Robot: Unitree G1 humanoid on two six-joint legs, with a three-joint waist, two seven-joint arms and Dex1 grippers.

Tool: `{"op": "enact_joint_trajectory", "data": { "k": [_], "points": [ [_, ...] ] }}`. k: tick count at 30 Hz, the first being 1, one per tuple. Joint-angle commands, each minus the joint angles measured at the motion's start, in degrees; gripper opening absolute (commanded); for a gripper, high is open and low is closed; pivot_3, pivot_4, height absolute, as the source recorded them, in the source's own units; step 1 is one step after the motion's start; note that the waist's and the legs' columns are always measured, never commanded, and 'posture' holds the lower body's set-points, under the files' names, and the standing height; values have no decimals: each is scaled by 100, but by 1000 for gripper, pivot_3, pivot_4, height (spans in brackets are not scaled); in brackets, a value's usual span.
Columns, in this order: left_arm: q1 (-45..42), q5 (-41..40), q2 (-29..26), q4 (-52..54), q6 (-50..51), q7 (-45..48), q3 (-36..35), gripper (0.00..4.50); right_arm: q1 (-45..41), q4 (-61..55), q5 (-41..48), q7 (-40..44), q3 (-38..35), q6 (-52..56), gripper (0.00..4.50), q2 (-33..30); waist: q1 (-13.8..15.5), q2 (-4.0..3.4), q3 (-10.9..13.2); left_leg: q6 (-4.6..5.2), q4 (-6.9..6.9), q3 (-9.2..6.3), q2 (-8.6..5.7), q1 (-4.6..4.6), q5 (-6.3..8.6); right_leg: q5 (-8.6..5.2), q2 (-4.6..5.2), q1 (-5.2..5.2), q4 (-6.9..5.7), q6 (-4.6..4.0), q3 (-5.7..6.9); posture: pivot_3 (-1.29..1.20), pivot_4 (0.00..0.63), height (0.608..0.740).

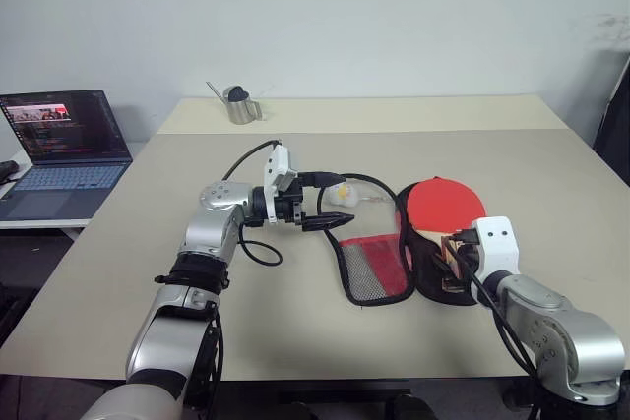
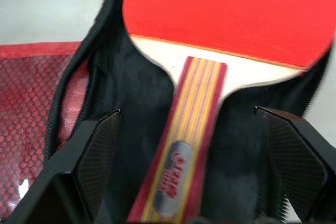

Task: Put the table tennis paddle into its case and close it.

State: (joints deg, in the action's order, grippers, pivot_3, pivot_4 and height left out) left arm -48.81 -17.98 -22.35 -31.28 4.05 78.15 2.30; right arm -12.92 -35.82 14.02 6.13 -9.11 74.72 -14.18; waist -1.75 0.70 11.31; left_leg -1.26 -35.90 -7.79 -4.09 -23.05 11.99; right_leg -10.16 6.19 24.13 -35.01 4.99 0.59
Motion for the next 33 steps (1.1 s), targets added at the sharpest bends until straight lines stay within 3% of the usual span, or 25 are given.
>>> {"op": "enact_joint_trajectory", "data": {
  "k": [1, 10, 13, 21, 33],
  "points": [
    [-82, -97, -15, 203, 0, -40, -79, 4500, -55, 29, -127, -30, 113, -312, 4459, -130, 1, 0, 0, 0, 0, 0, -1, 0, 0, 0, 0, 0, 0, 0, 0, 0, 150, 740],
    [-101, -79, 21, 155, -50, -178, -90, 4500, 68, 362, -174, -28, 58, -530, 4459, -43, 3, 0, 0, 0, 1, 0, -1, 0, 0, 0, 0, 1, 0, 0, 0, 0, 150, 740],
    [-102, -75, 25, 147, -63, -184, -89, 4500, 116, 387, -172, -23, 23, -530, 3878, -32, 4, 0, 0, 0, 1, -1, 0, 0, 0, 0, 0, 1, 0, 0, 0, 0, 150, 740],
    [-124, -70, 44, 101, -93, -201, -87, 4500, 117, 320, -269, -119, 76, -519, 1215, -74, 0, 0, 0, 0, 1, 2, -1, 0, 0, 0, 0, 1, 0, 0, -1, 0, 150, 740],
    [-156, -53, 49, 5, -164, -240, -100, 4500, 99, -528, -254, -353, -252, 253, 1140, 194, 6, 0, 0, 0, 1, 0, -1, -1, 0, 0, 0, 2, 0, 0, -1, 0, 150, 740]
  ]
}}
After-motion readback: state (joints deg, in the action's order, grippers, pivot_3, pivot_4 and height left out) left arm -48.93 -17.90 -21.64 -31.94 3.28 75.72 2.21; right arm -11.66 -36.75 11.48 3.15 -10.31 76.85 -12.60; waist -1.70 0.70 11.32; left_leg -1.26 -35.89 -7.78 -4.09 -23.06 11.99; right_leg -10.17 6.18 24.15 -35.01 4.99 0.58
